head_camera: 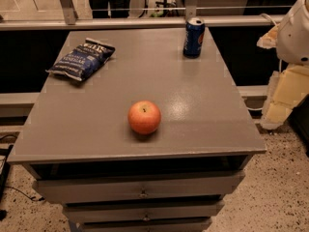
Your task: Pick pepsi can
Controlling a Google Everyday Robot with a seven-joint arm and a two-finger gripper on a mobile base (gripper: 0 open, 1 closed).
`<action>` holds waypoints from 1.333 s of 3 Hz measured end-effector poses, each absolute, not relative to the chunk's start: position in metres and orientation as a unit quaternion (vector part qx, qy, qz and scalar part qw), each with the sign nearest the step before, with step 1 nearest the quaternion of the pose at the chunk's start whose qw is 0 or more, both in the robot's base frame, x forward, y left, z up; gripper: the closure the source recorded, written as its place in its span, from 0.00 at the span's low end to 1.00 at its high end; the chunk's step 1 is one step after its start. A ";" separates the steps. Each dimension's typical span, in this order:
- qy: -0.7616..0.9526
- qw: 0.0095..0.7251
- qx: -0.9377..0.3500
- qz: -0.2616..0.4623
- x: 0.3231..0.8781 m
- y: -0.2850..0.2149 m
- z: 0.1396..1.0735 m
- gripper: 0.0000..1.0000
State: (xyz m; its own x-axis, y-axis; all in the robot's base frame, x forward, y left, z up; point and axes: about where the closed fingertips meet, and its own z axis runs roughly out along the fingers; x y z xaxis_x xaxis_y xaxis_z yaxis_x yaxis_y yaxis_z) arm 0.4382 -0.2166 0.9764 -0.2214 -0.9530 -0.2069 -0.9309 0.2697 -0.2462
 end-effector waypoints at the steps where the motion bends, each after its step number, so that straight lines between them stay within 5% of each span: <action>1: 0.780 0.163 -0.604 -0.034 0.442 -0.218 0.975 0.00; 4: 0.759 0.273 -0.592 0.007 0.583 -0.261 0.946 0.00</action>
Offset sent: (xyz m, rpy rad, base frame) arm 0.0554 -0.0236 -0.0204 0.0694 -0.0645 0.0375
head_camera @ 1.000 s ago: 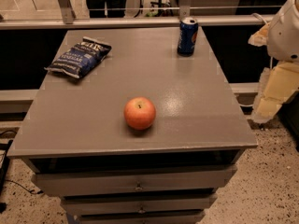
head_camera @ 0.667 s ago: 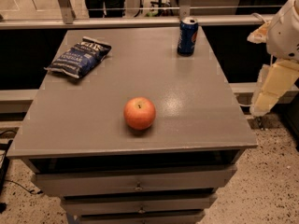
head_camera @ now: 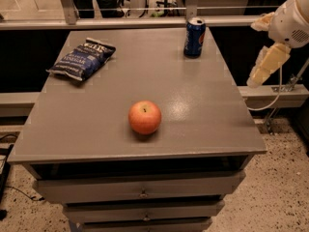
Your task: Pick pepsi can
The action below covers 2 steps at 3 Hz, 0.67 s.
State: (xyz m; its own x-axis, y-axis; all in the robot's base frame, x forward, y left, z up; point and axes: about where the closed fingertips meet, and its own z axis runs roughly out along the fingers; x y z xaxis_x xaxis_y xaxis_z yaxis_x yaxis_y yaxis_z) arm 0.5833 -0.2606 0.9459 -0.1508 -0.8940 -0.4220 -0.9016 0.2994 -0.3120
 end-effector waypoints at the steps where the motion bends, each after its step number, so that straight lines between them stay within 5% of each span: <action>1: 0.761 0.309 -0.569 0.042 0.632 -0.261 0.931 0.00; 2: 0.766 0.353 -0.532 0.076 0.687 -0.245 0.913 0.00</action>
Offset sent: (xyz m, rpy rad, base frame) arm 0.1471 0.0178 -0.0350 0.3175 -0.0621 -0.1027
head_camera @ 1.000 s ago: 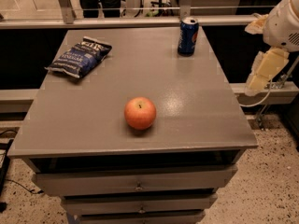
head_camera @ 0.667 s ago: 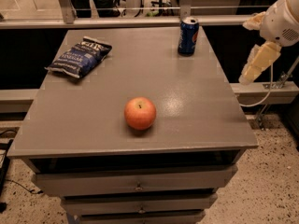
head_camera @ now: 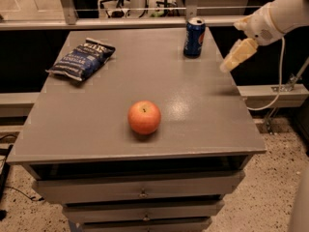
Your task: Pick pepsi can
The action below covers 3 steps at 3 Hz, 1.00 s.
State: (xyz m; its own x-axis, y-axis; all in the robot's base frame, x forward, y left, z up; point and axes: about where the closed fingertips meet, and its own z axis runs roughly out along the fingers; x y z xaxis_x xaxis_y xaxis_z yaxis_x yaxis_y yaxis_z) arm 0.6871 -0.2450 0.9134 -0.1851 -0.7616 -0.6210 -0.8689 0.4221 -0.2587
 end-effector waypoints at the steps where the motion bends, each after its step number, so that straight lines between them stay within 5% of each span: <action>1: 0.767 0.386 -0.506 0.089 0.721 -0.234 0.907 0.00; 3: 0.768 0.450 -0.431 0.149 0.780 -0.217 0.904 0.00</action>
Offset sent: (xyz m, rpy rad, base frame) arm 0.1192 0.0110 0.0044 0.3047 -0.1027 -0.1606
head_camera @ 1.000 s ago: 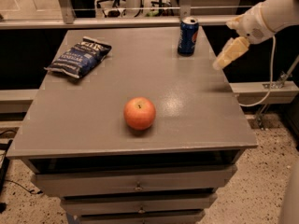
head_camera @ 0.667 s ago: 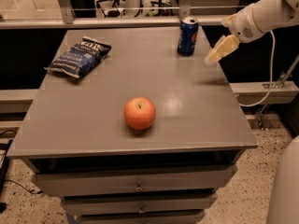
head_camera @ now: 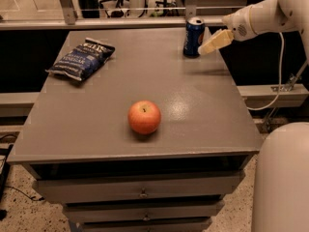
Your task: Pick pepsi can
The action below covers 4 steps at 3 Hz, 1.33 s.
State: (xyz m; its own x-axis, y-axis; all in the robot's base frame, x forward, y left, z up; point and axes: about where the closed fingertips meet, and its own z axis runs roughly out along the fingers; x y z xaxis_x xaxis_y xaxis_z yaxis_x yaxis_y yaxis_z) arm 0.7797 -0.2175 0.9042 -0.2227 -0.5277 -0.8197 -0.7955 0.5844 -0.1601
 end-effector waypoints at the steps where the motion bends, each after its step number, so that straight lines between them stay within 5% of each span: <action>1: 0.761 0.470 -0.400 0.200 0.795 -0.197 0.909 0.00; 2: 0.760 0.466 -0.392 0.227 0.795 -0.184 0.905 0.00; 4: 0.751 0.460 -0.390 0.269 0.792 -0.166 0.899 0.40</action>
Offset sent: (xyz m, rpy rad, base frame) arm 0.0171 0.0383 0.0056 0.2263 0.0807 0.0233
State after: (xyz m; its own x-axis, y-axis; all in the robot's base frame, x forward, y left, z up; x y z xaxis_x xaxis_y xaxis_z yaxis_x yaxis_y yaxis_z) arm 0.7919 -0.1659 0.8994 -0.2718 -0.3385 -0.9009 -0.8333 0.5511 0.0443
